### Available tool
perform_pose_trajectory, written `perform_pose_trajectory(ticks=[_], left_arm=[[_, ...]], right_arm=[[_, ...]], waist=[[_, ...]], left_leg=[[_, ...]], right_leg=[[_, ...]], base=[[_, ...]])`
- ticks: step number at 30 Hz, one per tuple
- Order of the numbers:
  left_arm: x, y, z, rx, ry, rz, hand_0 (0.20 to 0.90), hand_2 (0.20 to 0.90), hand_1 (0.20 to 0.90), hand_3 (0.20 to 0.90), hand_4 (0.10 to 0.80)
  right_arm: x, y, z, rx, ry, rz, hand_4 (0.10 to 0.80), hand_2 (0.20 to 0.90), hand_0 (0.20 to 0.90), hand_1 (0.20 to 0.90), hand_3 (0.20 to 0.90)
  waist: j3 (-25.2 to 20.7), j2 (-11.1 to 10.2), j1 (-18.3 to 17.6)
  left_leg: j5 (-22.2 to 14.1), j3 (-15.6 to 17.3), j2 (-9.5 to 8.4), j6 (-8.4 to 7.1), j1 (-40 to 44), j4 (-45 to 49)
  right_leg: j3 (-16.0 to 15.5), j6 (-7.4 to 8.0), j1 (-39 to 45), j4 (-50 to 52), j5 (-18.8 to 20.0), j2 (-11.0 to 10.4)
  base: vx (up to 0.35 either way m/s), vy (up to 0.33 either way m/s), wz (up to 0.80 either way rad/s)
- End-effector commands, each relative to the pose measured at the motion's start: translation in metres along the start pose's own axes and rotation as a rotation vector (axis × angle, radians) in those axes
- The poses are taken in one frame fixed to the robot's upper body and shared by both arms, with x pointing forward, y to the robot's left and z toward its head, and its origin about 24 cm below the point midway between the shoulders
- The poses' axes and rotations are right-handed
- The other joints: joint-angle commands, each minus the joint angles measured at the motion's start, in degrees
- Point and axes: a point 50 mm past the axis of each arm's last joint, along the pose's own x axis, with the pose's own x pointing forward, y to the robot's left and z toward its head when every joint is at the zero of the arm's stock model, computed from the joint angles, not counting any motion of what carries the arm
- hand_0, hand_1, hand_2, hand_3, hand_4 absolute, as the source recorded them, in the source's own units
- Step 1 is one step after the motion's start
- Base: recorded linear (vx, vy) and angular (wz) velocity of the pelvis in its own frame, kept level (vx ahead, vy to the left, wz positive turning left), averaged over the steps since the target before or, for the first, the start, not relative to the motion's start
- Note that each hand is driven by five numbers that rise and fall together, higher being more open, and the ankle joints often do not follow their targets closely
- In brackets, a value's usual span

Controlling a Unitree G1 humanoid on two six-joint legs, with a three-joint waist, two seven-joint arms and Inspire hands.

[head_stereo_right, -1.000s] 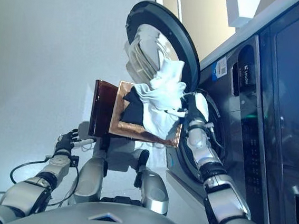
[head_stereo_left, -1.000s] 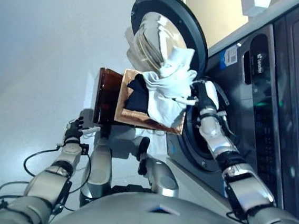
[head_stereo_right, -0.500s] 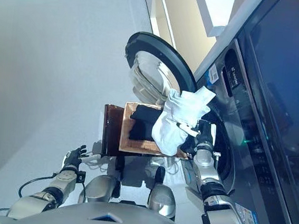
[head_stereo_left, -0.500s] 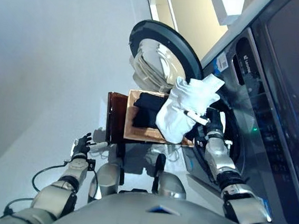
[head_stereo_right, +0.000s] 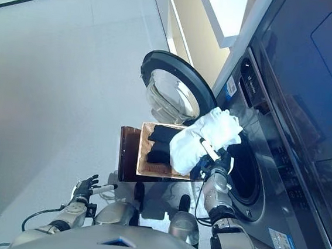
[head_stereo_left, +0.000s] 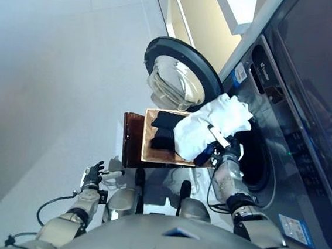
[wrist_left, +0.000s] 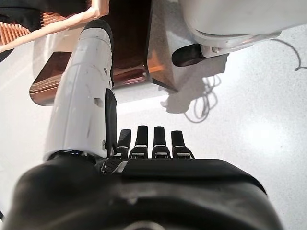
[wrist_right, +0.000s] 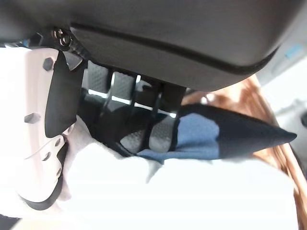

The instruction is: Pick up the clothes and place them into the washing machine

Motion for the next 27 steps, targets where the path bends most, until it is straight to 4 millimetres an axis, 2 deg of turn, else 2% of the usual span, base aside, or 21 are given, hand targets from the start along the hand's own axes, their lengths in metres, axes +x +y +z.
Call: perform_pose_trajectory(ticks=[1, 3, 6, 8, 11, 16, 20, 25, 26, 27], left_arm=[[0.005, -0.006, 0.032, -0.01, -0.104, 0.0, 0.9, 0.9, 0.9, 0.9, 0.8], [0.005, -0.009, 0.037, -0.029, -0.124, -0.006, 0.9, 0.9, 0.9, 0.9, 0.8], [0.007, -0.011, 0.054, -0.047, -0.165, 0.0, 0.9, 0.9, 0.9, 0.9, 0.8], [0.008, -0.011, 0.058, -0.057, -0.178, 0.006, 0.9, 0.9, 0.9, 0.9, 0.8], [0.009, -0.01, 0.075, -0.079, -0.225, 0.02, 0.9, 0.9, 0.9, 0.9, 0.8], [0.009, -0.014, 0.089, -0.111, -0.264, 0.009, 0.9, 0.9, 0.9, 0.9, 0.8], [0.008, -0.019, 0.091, -0.121, -0.273, -0.012, 0.9, 0.9, 0.9, 0.9, 0.8], [0.006, -0.025, 0.093, -0.134, -0.281, -0.035, 0.9, 0.9, 0.9, 0.9, 0.8], [0.006, -0.025, 0.093, -0.134, -0.281, -0.035, 0.9, 0.9, 0.9, 0.9, 0.8], [0.006, -0.026, 0.093, -0.139, -0.284, -0.044, 0.9, 0.9, 0.9, 0.9, 0.8]], right_arm=[[0.009, 0.042, 0.077, 0.28, -0.279, 0.093, 0.3, 0.2, 0.2, 0.2, 0.2], [0.011, 0.044, 0.086, 0.317, -0.287, 0.078, 0.3, 0.2, 0.2, 0.2, 0.2], [0.012, 0.058, 0.103, 0.379, -0.314, 0.084, 0.3, 0.2, 0.2, 0.2, 0.2], [0.012, 0.063, 0.108, 0.4, -0.325, 0.087, 0.3, 0.2, 0.2, 0.2, 0.2], [0.01, 0.07, 0.129, 0.52, -0.378, 0.081, 0.3, 0.2, 0.2, 0.2, 0.2], [0.01, 0.065, 0.162, 0.693, -0.45, 0.029, 0.3, 0.2, 0.2, 0.2, 0.2], [0.01, 0.062, 0.182, 0.757, -0.491, 0.008, 0.3, 0.2, 0.2, 0.2, 0.2], [0.007, 0.056, 0.217, 0.846, -0.561, -0.023, 0.3, 0.2, 0.2, 0.2, 0.2], [0.007, 0.056, 0.217, 0.846, -0.562, -0.023, 0.3, 0.2, 0.2, 0.2, 0.2], [0.006, 0.051, 0.228, 0.86, -0.581, -0.042, 0.3, 0.2, 0.2, 0.2, 0.2]], waist=[[1.6, 2.5, 1.3], [2.8, 3.9, 1.4], [5.4, 5.6, 1.4], [6.1, 6.0, 1.5], [7.5, 6.6, 1.5], [8.0, 7.8, 1.3], [8.2, 8.8, 1.4], [8.5, 10.6, 1.7], [8.5, 10.6, 1.7], [8.6, 11.4, 1.8]], left_leg=[[-6.3, 0.5, -1.59, -3.32, 0.5, 3.4], [-7.0, 0.8, -1.86, -3.29, -1.5, 5.5], [-7.9, 1.7, -1.97, -3.22, -5.3, 9.3], [-8.1, 2.1, -1.79, -3.26, -6.6, 10.1], [-8.7, 2.8, -1.57, -3.33, -10.1, 12.9], [-9.7, 2.9, -1.37, -3.23, -13.6, 15.6], [-10.3, 3.1, -1.2, -3.19, -14.8, 16.3], [-9.9, 3.3, -1.32, -3.23, -16.0, 15.7], [-9.9, 3.4, -1.32, -3.23, -16.0, 15.7], [-9.6, 3.4, -1.41, -3.3, -16.4, 15.2]], right_leg=[[2.9, 0.79, -5.3, 5.5, 0.0, -2.5], [3.4, 0.71, -7.1, 6.5, -0.2, -2.8], [4.5, 0.41, -11.6, 9.8, -0.6, -2.5], [4.9, 0.38, -13.4, 11.2, -0.9, -2.2], [5.5, 0.22, -18.0, 15.3, -2.1, -1.2], [5.8, -0.01, -22.2, 18.4, -3.4, -0.9], [6.2, -0.22, -23.9, 19.6, -4.3, -0.3], [6.7, -0.58, -26.0, 19.9, -4.7, 0.4], [6.7, -0.58, -26.0, 19.9, -4.7, 0.4], [7.1, -0.72, -26.6, 19.9, -4.8, 0.7]], base=[[-0.035, 0.041, -0.1], [-0.101, 0.081, -0.11], [-0.152, 0.074, -0.1], [-0.109, 0.032, -0.23], [-0.079, -0.002, -0.12], [-0.013, -0.001, -0.05], [-0.003, -0.007, -0.04], [0.0, -0.001, -0.01], [0.002, -0.004, -0.04], [-0.001, 0.004, -0.08]])
